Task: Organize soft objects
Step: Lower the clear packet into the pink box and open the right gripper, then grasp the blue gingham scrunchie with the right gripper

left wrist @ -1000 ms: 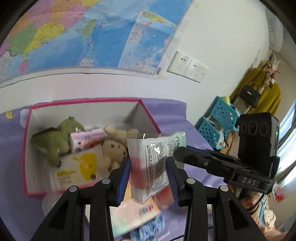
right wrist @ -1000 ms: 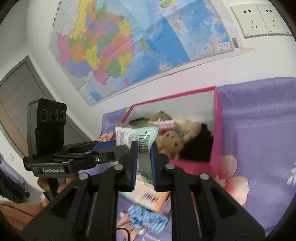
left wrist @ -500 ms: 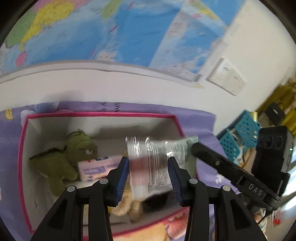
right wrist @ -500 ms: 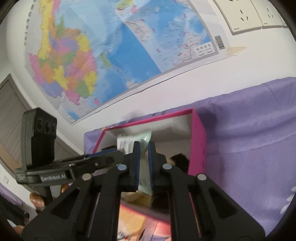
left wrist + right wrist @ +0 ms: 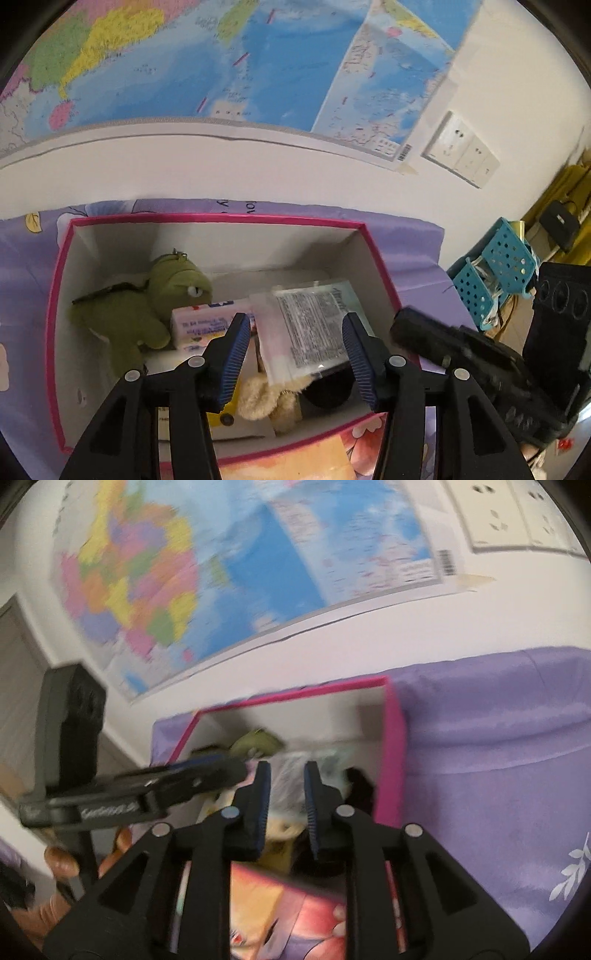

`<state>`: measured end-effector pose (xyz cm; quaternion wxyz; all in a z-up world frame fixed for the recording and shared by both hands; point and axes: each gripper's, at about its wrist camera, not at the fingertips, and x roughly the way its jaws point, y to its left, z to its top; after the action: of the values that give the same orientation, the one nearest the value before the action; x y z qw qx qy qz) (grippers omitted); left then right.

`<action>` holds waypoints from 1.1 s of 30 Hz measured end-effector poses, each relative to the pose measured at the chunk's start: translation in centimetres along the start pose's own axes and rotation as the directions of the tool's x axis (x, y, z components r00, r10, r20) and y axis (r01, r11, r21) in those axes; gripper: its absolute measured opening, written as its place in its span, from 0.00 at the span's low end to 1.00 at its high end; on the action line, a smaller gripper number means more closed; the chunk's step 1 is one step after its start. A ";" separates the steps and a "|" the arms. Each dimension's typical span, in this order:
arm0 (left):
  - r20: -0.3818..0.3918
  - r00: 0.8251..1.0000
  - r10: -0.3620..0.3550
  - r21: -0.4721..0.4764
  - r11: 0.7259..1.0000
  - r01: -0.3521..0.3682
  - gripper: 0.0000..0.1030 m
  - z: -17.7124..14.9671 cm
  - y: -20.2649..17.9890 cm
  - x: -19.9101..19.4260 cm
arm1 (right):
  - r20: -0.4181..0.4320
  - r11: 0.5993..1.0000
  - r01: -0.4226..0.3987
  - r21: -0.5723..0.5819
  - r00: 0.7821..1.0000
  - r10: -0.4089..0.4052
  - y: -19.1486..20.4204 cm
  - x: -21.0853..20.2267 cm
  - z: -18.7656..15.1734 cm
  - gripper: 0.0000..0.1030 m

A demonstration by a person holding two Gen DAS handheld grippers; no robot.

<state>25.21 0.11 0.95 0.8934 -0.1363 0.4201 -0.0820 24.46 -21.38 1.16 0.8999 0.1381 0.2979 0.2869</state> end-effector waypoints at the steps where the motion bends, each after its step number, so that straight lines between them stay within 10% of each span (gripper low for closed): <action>1: 0.006 1.000 -0.007 0.005 1.000 0.007 0.51 -0.2 -0.1 -0.4 | -0.015 1.000 -0.013 -0.019 1.000 0.013 0.6 0.1 -0.3 0.20; 14: 0.069 0.991 -0.115 0.089 0.990 0.109 0.57 -5.4 -0.6 -7.0 | -0.054 0.999 -0.033 -0.011 0.998 0.033 1.0 -0.1 -1.8 0.27; 18: 0.053 0.988 -0.143 0.142 0.981 0.134 0.58 -7.9 -1.0 -8.1 | -0.025 0.995 -0.085 -0.043 0.996 0.084 2.3 -3.0 -2.8 0.44; 33: -0.102 0.978 -0.183 0.180 0.963 0.199 0.58 -16.8 -1.1 -6.9 | -0.140 0.992 -0.126 -0.024 0.983 0.122 2.3 -6.3 -11.0 0.50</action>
<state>7.83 -2.04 -3.91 0.8716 -0.0871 0.4328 -0.2129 12.52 -22.46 -3.60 0.8596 0.1212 0.3458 0.3561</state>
